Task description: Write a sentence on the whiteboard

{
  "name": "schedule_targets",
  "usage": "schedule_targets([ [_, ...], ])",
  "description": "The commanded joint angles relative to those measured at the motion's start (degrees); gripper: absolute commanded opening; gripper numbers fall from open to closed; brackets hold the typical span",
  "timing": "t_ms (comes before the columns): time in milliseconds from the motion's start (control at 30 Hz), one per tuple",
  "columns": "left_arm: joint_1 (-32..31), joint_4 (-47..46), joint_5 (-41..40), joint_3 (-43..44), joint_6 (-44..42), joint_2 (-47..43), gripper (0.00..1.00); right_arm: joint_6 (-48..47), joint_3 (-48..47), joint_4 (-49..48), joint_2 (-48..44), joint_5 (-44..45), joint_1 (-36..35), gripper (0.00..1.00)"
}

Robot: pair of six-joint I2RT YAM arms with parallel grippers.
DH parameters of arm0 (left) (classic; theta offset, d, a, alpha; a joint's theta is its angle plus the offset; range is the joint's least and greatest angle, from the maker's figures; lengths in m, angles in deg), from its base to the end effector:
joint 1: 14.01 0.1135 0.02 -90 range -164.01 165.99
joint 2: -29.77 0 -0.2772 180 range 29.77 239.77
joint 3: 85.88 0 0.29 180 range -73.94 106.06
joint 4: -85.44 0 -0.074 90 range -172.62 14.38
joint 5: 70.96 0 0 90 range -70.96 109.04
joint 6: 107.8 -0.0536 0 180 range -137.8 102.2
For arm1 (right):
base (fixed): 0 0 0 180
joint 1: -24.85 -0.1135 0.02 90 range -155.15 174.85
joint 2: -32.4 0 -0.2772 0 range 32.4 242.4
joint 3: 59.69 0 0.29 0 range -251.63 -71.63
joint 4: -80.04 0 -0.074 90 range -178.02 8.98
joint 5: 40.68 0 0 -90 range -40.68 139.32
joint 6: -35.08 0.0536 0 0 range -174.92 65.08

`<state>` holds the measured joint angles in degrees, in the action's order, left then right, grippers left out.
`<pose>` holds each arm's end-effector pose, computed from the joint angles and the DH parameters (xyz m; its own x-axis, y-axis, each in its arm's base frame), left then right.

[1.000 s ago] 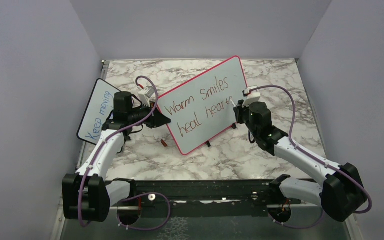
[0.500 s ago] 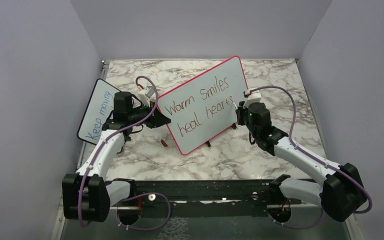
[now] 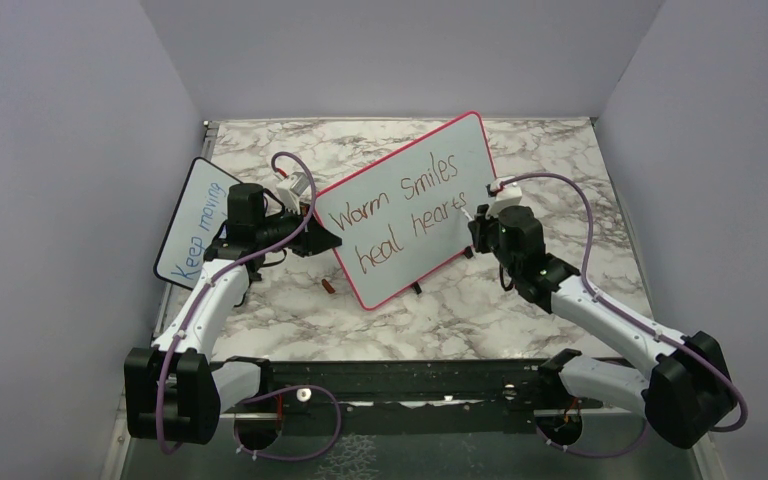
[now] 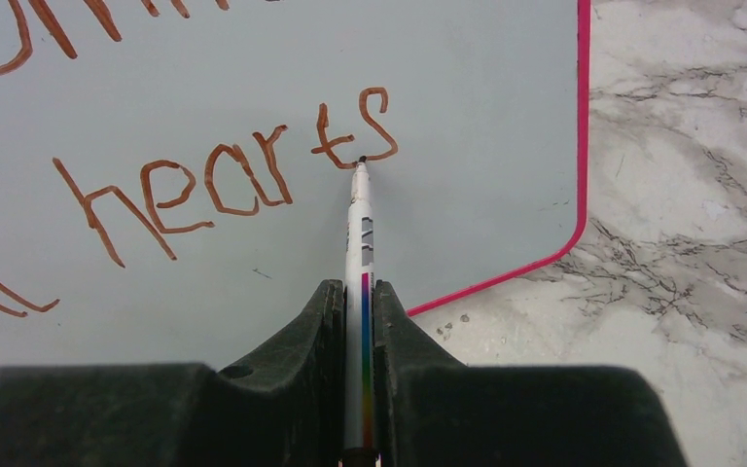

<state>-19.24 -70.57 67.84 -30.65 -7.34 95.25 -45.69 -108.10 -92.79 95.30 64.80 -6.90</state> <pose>0.2758 -0.0657 0.2526 -0.6744 -0.0584 -0.7361 0.5664 0.5986 -0.5664 0.2552 0.1411 0.2413 -0.3573 -0.0393 -0.9332 -0.2420 0.9689 0.0518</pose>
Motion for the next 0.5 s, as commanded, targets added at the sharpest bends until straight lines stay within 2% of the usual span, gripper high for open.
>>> schedule_targets([
  [0,1.0,2.8,-9.5,-0.6,-5.7,1.2,0.00,1.0,0.5,-0.3,-1.7,-0.2,0.1,0.00],
  [267,1.0,2.8,-9.5,-0.6,-5.7,1.1,0.00,1.9,1.7,0.3,-3.8,7.0,0.2,0.00],
  [467,1.0,2.8,-9.4,-0.6,-5.7,1.1,0.00,2.1,1.5,-1.2,-2.1,7.0,0.7,0.00],
])
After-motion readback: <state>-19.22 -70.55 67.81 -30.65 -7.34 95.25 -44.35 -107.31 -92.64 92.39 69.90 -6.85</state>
